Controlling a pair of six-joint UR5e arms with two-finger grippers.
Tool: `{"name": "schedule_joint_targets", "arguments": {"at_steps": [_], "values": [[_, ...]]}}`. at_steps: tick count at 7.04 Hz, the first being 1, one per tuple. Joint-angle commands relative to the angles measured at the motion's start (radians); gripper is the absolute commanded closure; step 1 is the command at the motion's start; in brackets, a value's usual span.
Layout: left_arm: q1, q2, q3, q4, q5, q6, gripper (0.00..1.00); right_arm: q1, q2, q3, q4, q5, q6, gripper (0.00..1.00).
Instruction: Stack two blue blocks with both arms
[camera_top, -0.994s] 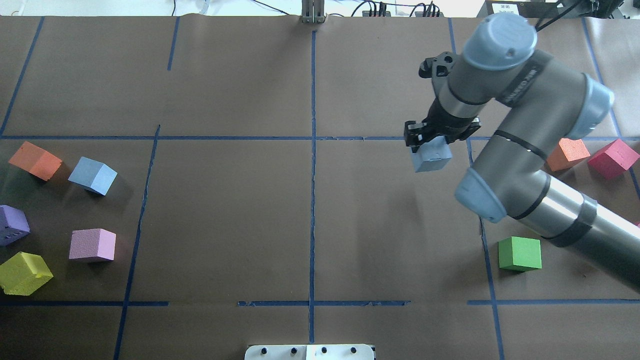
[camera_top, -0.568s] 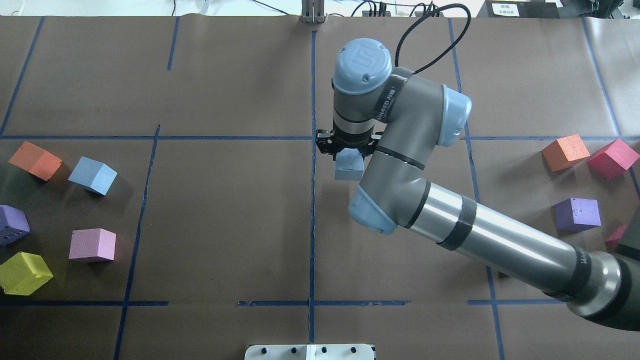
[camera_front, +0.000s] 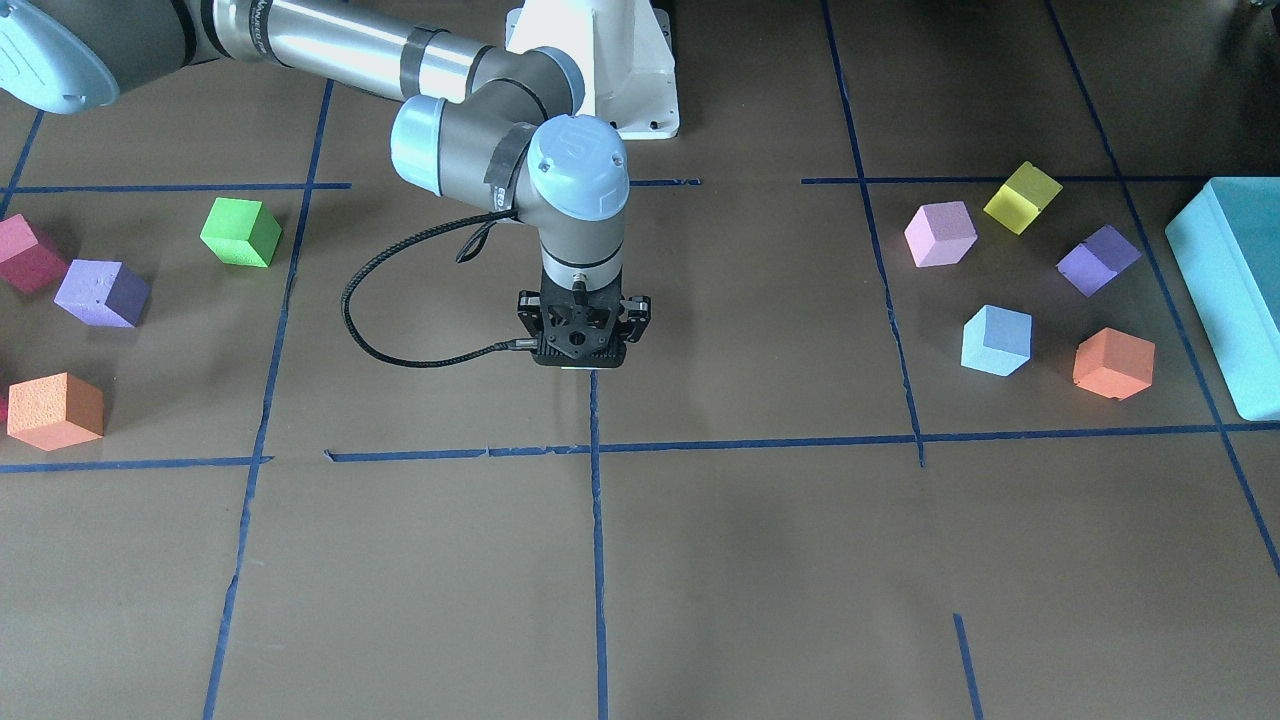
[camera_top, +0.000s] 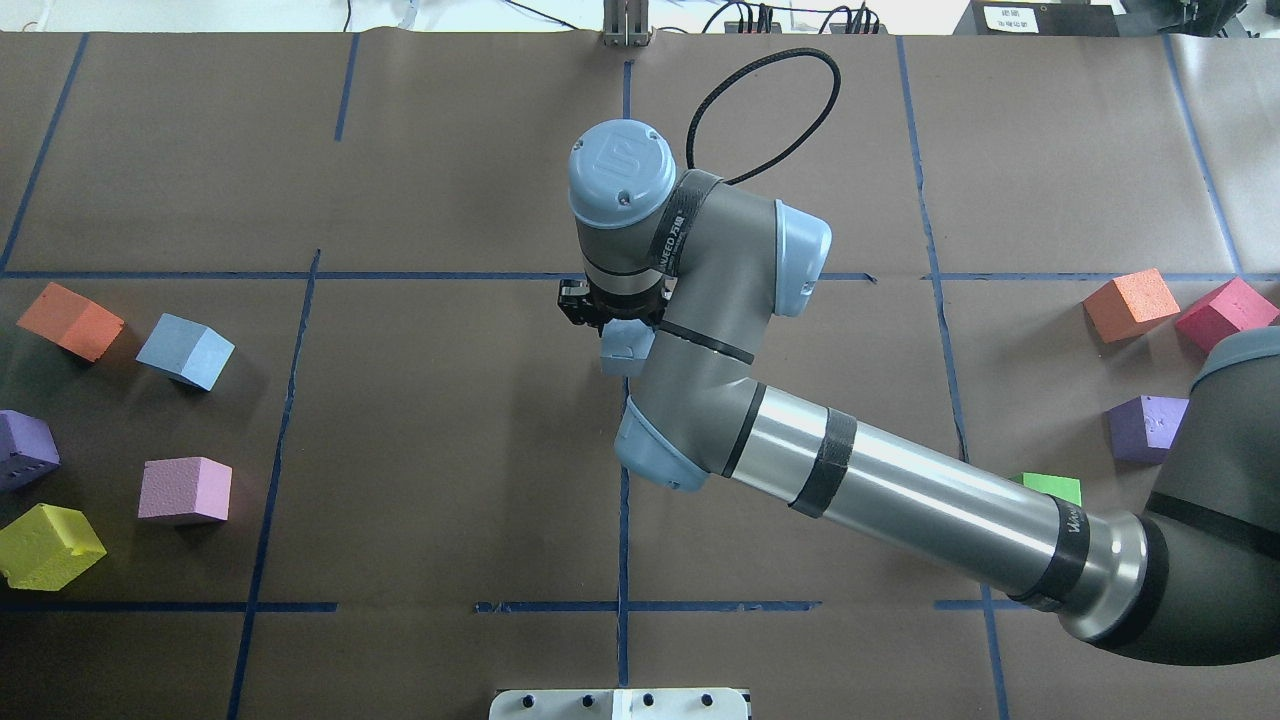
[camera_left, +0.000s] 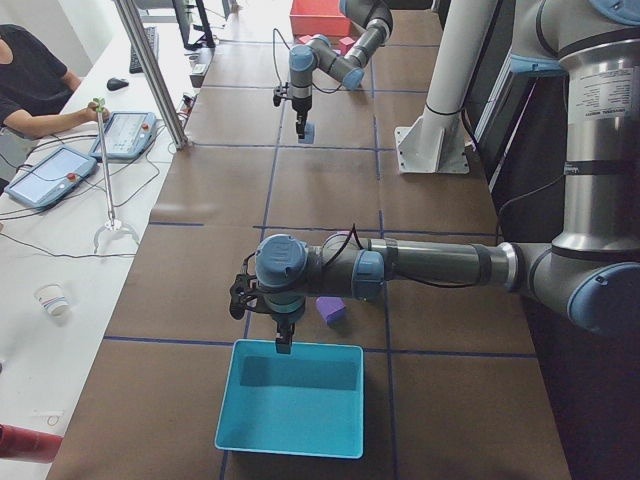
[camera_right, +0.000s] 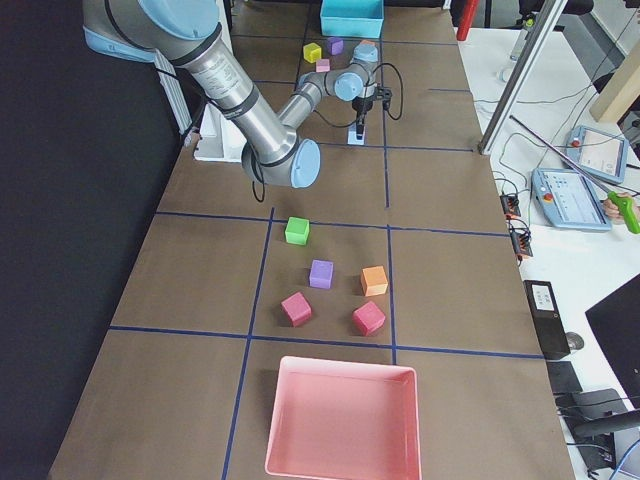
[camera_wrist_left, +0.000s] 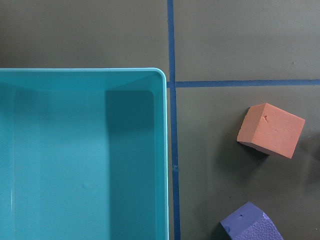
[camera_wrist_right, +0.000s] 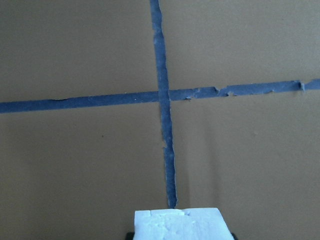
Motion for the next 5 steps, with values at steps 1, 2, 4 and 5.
{"name": "schedule_joint_targets", "arguments": {"at_steps": [1, 2, 4, 5], "values": [[-0.003, -0.002, 0.0, 0.0, 0.002, 0.0, 0.0, -0.025, 0.015, -0.03, 0.007, -0.016, 0.013, 0.98], [0.0, -0.002, 0.0, 0.0, 0.002, 0.0, 0.0, -0.028, 0.013, -0.051, 0.022, -0.022, 0.013, 0.98], [-0.003, -0.002, 0.0, 0.0, 0.002, -0.001, 0.0, -0.028, 0.012, -0.056, 0.026, -0.022, 0.013, 0.89], [-0.003, -0.005, 0.0, 0.0, 0.002, -0.002, 0.0, -0.028, 0.009, -0.056, 0.027, -0.022, 0.013, 0.61]]}}
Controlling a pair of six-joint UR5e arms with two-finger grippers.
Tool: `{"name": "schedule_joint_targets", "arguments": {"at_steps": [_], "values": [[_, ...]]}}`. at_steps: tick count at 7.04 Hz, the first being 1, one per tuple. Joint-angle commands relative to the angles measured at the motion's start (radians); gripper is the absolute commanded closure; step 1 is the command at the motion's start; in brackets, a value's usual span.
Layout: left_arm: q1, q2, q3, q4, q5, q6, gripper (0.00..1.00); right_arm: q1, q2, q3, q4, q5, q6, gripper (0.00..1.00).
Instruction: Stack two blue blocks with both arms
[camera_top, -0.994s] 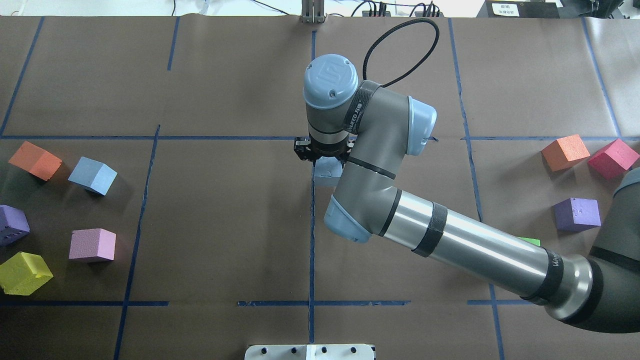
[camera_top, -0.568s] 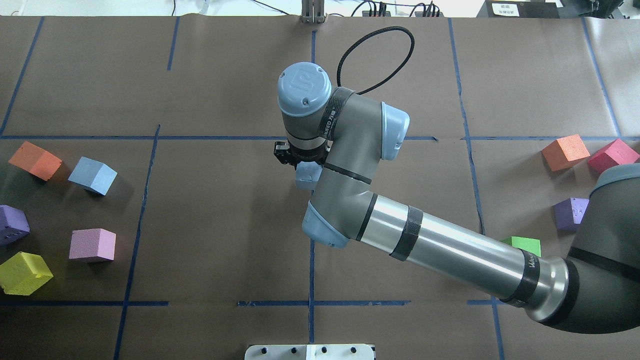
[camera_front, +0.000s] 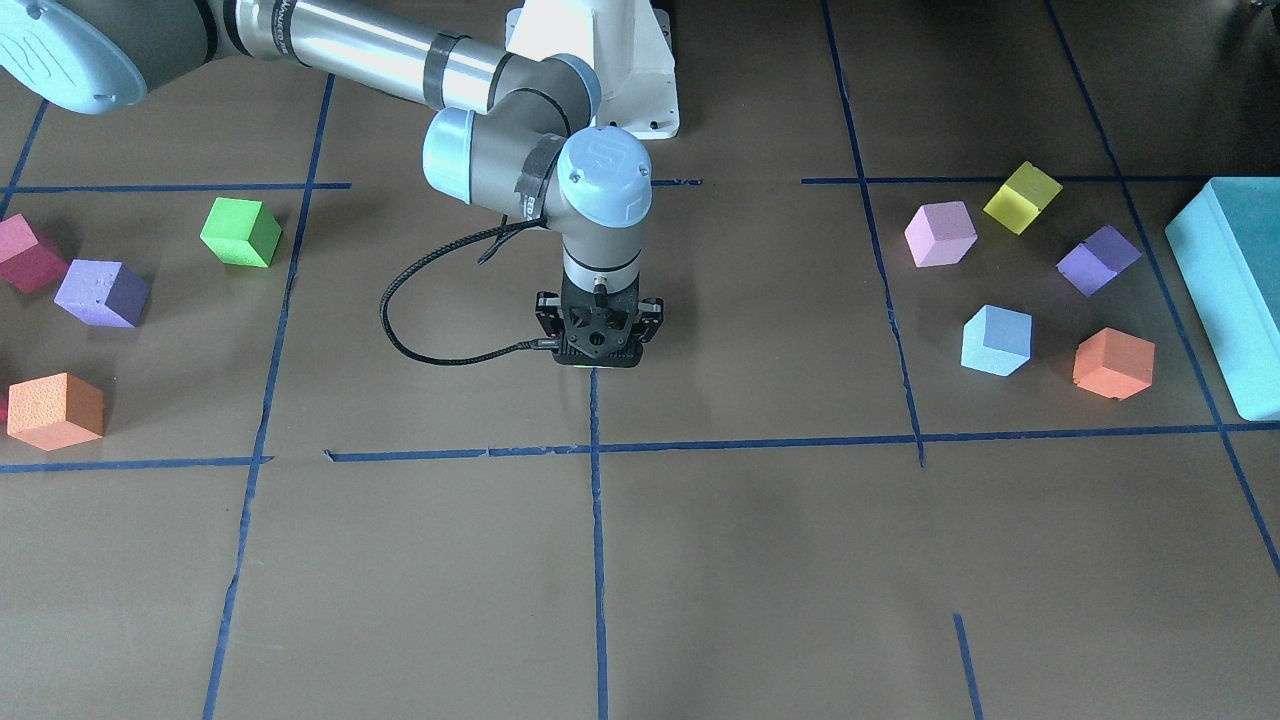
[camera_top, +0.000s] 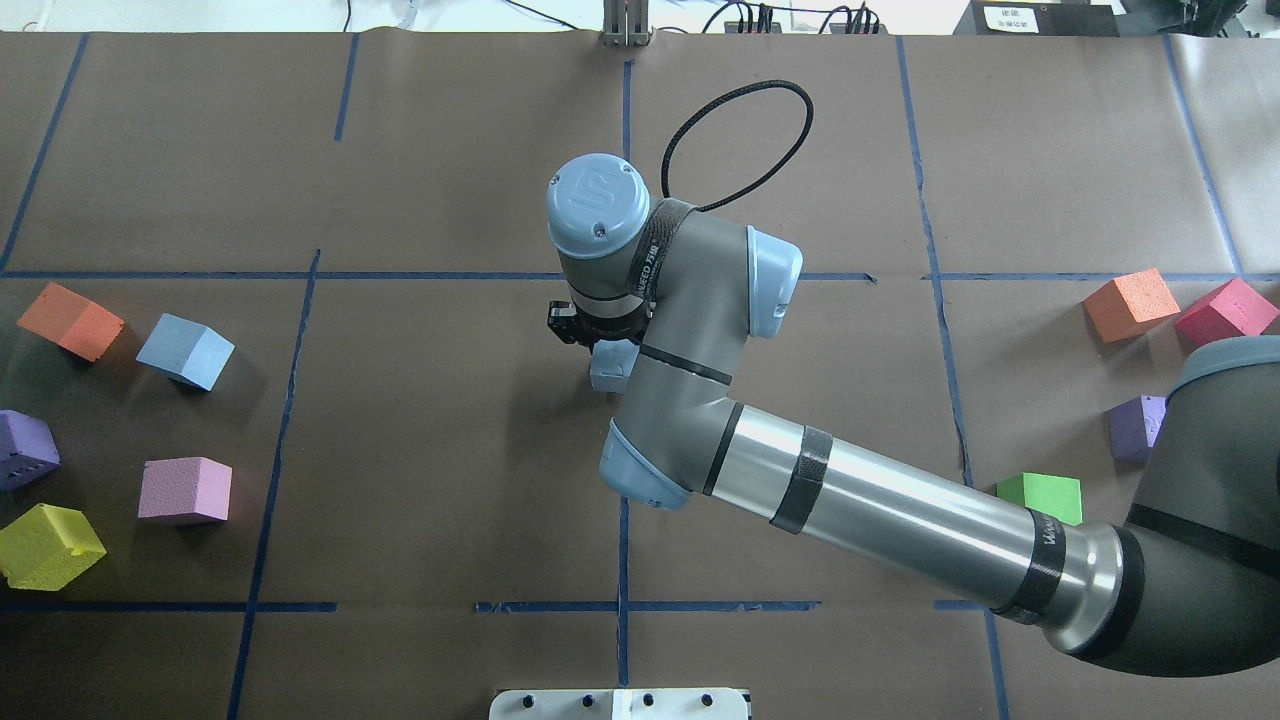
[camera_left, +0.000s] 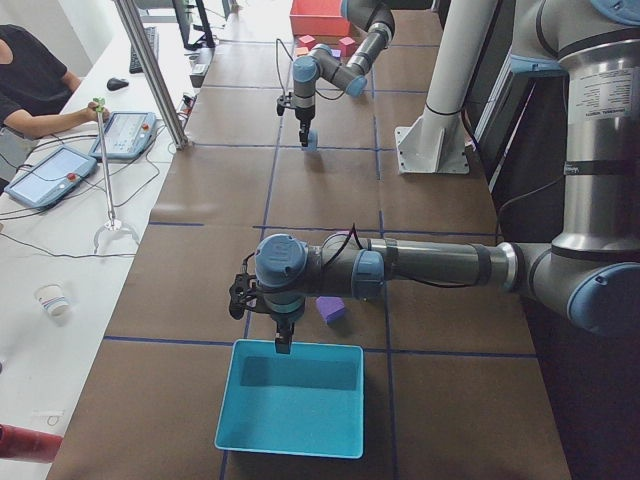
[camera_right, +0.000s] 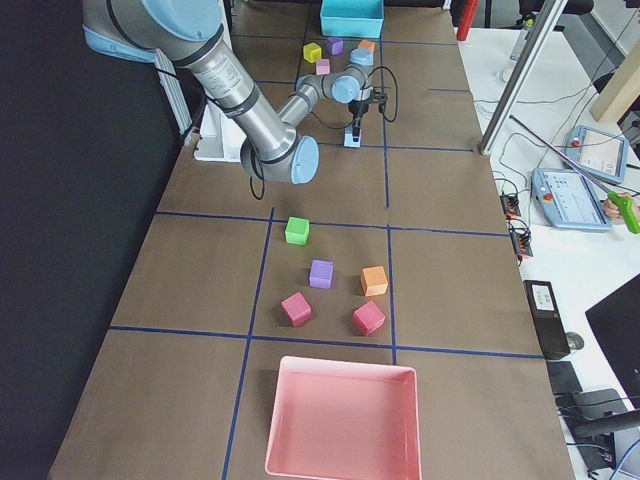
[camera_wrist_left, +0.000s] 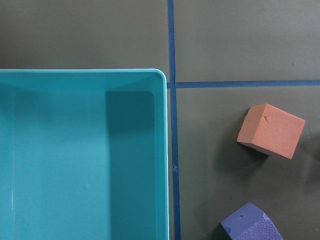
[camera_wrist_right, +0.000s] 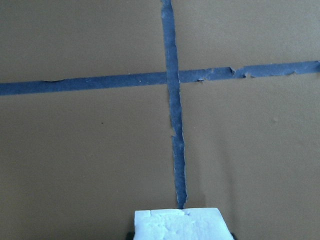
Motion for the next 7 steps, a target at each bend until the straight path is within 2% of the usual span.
{"name": "schedule_joint_targets", "arguments": {"at_steps": [1, 2, 5, 7], "values": [[-0.001, -0.003, 0.0, 0.002, 0.0, -0.001, 0.0, -0.001, -0.007, -0.001, 0.025, 0.0, -0.006, 0.15], [-0.001, -0.003, 0.0, 0.0, 0.0, -0.001, 0.0, -0.001, -0.01, -0.001, 0.044, 0.0, 0.002, 0.01], [-0.001, -0.003, 0.0, 0.002, 0.0, -0.001, 0.0, 0.001, -0.011, 0.0, 0.065, 0.0, -0.011, 0.0], [-0.001, -0.007, 0.0, 0.003, 0.0, -0.011, 0.0, 0.021, -0.008, 0.046, 0.053, 0.013, -0.009, 0.0]]}}
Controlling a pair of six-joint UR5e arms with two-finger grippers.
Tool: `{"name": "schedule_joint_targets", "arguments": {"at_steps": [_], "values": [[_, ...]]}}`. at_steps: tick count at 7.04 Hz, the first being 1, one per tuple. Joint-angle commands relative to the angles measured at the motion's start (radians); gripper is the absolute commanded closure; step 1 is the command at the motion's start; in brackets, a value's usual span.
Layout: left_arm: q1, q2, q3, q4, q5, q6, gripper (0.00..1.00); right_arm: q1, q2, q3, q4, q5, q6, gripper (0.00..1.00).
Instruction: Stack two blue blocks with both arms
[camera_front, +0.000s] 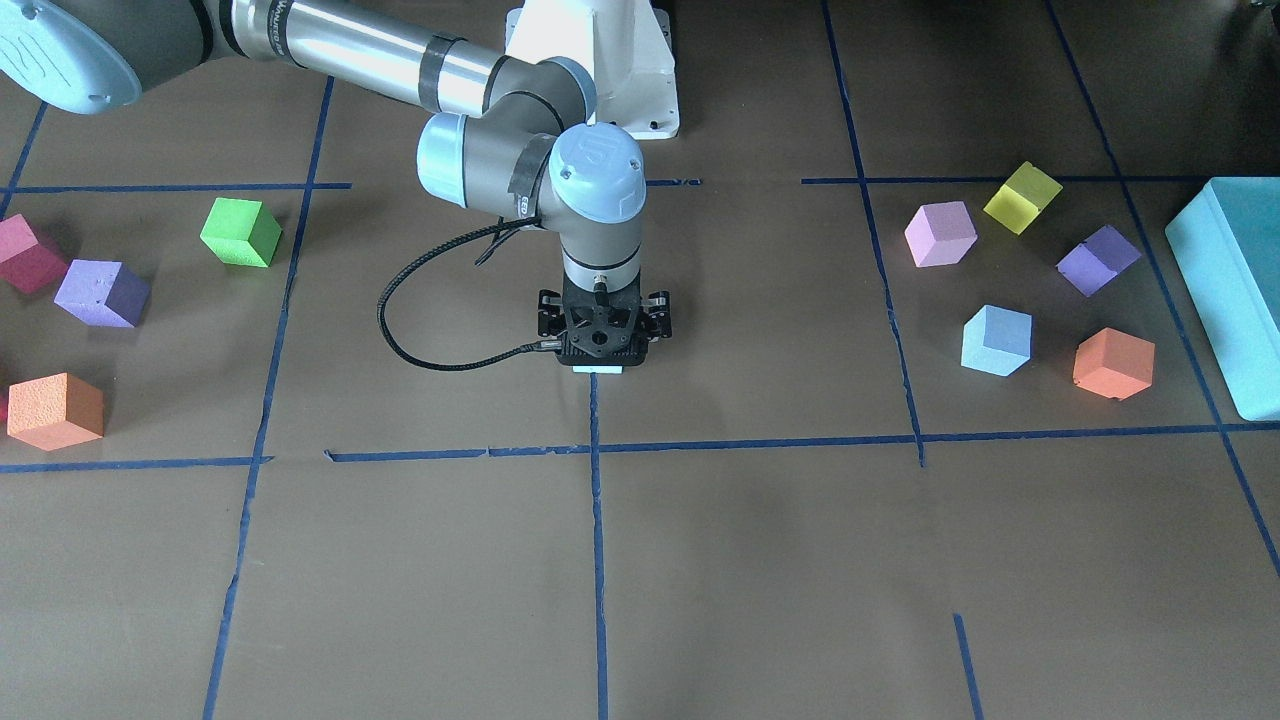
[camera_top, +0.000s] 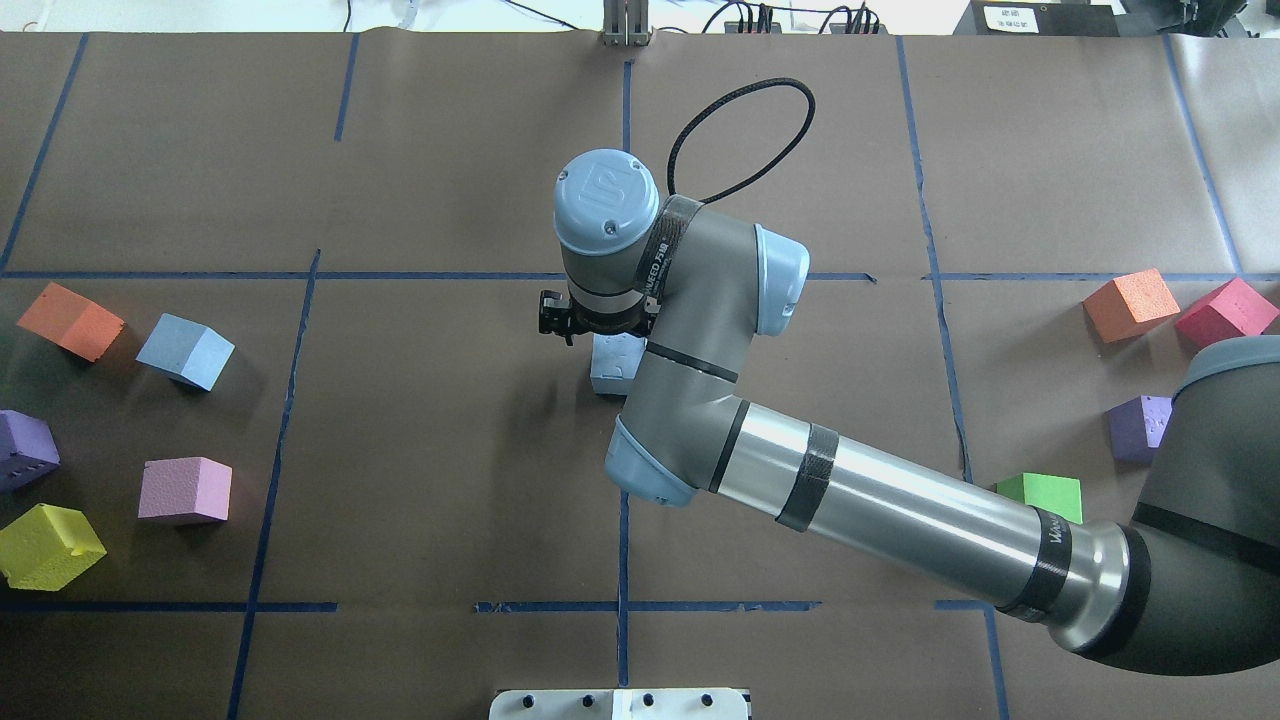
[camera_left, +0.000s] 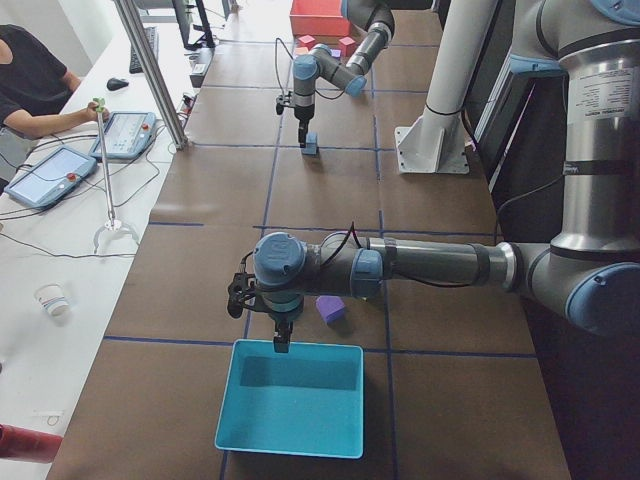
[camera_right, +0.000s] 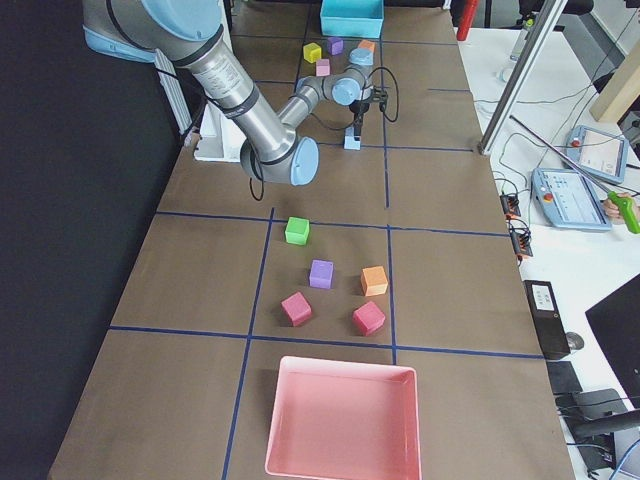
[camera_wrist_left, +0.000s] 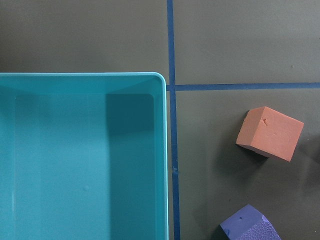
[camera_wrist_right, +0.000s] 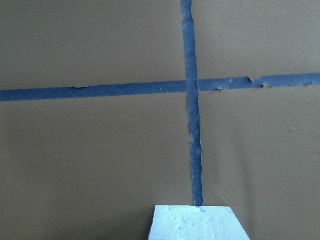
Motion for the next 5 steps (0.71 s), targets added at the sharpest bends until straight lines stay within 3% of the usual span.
{"name": "schedule_joint_targets", "arguments": {"at_steps": [1, 3, 5], "values": [[0.0, 0.0, -0.006, 0.001, 0.0, -0.012, 0.0, 0.029, 0.0, 0.111, -0.132, 0.018, -0.003, 0.0], [0.0, -0.003, -0.008, 0.001, 0.0, -0.012, 0.0, 0.049, 0.004, 0.306, -0.393, 0.022, -0.032, 0.0], [0.003, -0.018, -0.075, 0.0, -0.003, -0.012, 0.0, 0.129, -0.019, 0.499, -0.513, 0.074, -0.064, 0.0]]}}
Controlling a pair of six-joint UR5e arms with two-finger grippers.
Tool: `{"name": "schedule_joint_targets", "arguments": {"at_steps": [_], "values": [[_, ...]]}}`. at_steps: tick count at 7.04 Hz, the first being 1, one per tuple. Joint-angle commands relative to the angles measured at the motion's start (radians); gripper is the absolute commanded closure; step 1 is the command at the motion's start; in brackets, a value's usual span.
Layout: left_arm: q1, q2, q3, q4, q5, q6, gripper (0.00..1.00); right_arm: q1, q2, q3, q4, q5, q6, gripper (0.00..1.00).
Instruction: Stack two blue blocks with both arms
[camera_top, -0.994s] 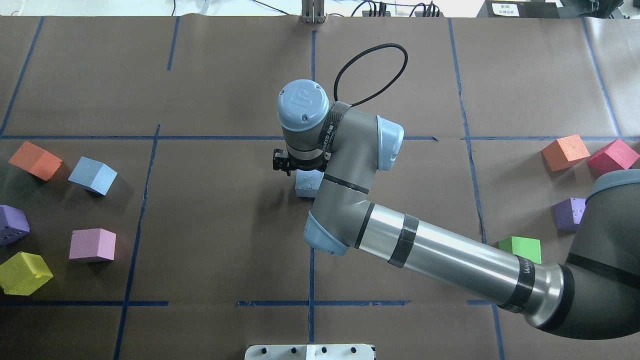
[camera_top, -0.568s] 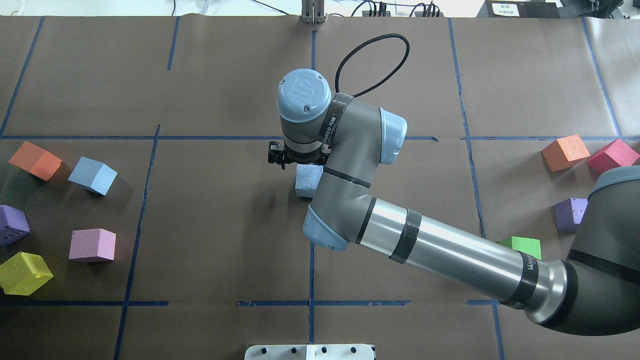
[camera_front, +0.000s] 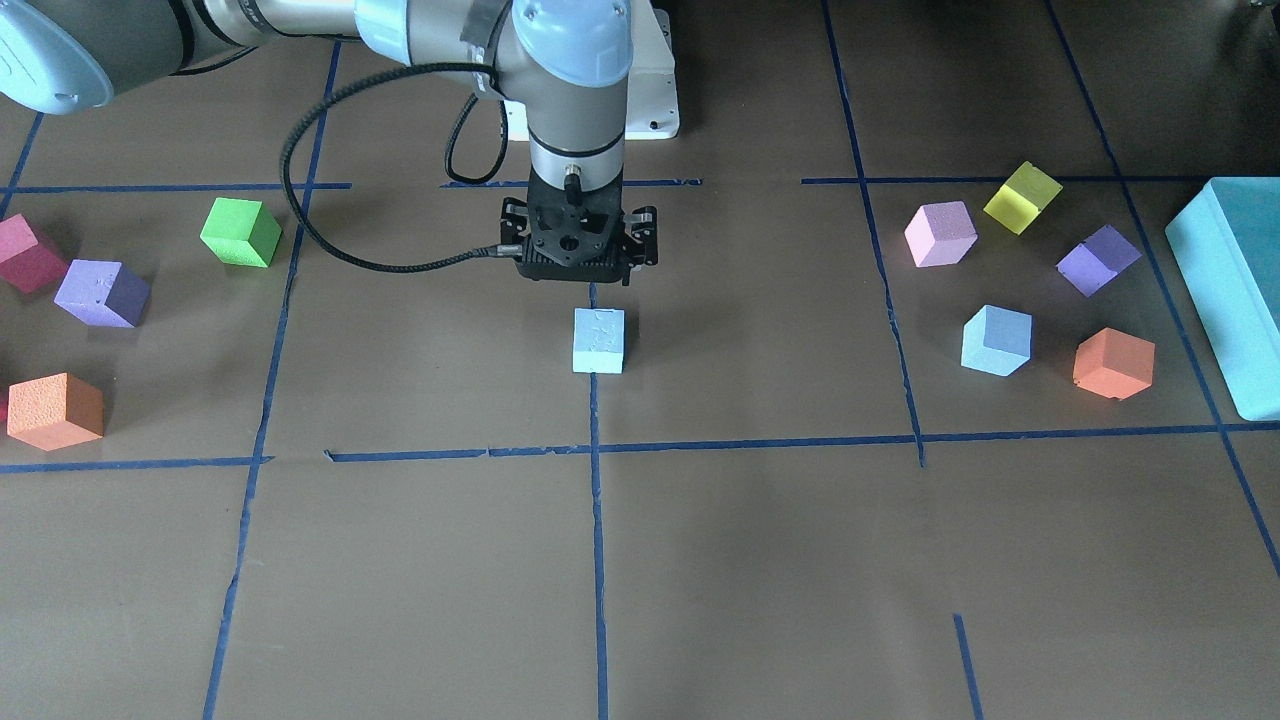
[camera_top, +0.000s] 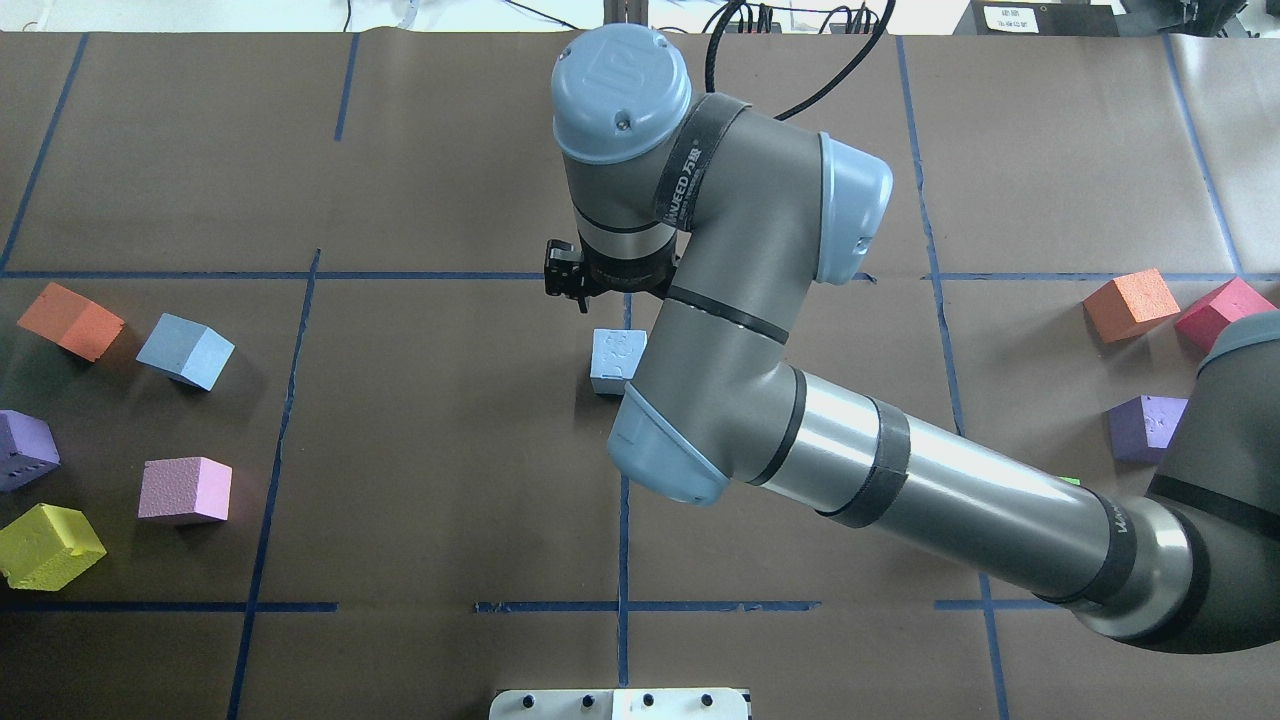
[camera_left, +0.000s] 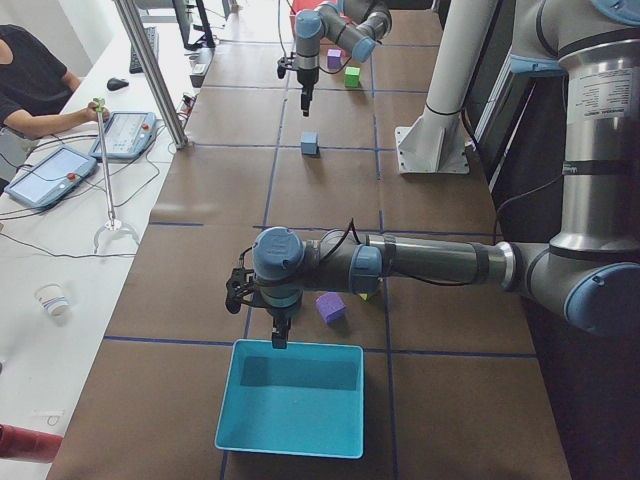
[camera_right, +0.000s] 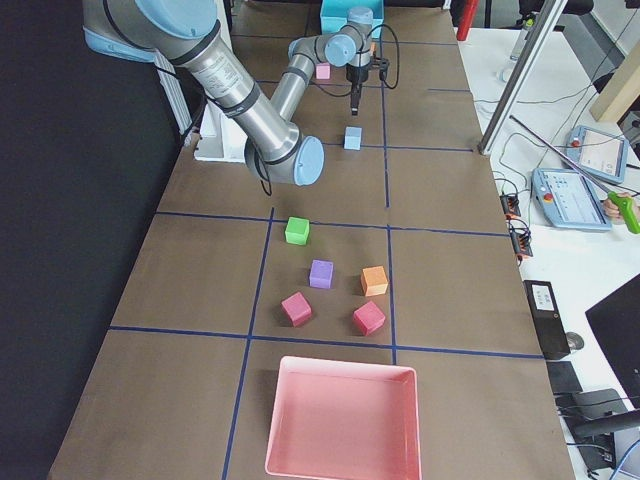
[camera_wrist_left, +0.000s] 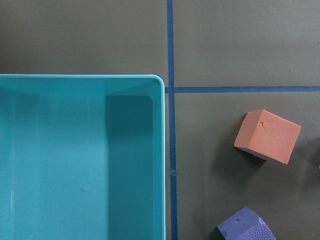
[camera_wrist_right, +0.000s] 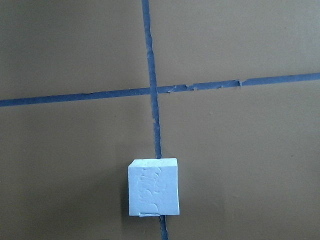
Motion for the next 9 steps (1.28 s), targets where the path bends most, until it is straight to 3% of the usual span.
{"name": "schedule_joint_targets", "arguments": {"at_steps": [1, 3, 4, 6, 7, 9], "values": [[0.01, -0.009, -0.14, 0.002, -0.002, -0.006, 0.0, 0.102, -0.082, 0.247, -0.127, 0.032, -0.135, 0.0], [0.111, -0.009, -0.306, 0.01, 0.008, -0.084, 0.0, 0.252, -0.236, 0.342, -0.155, 0.09, -0.392, 0.0], [0.169, -0.01, -0.323, -0.004, 0.002, -0.122, 0.0, 0.333, -0.304, 0.345, -0.149, 0.142, -0.527, 0.0], [0.371, -0.044, -0.299, -0.137, 0.022, -0.349, 0.0, 0.476, -0.448, 0.344, -0.143, 0.211, -0.829, 0.0], [0.437, -0.062, -0.257, -0.244, 0.093, -0.488, 0.0, 0.534, -0.488, 0.339, -0.144, 0.217, -0.943, 0.0], [0.583, -0.062, -0.131, -0.456, 0.248, -0.642, 0.0, 0.631, -0.574, 0.341, -0.143, 0.311, -1.03, 0.0]]}}
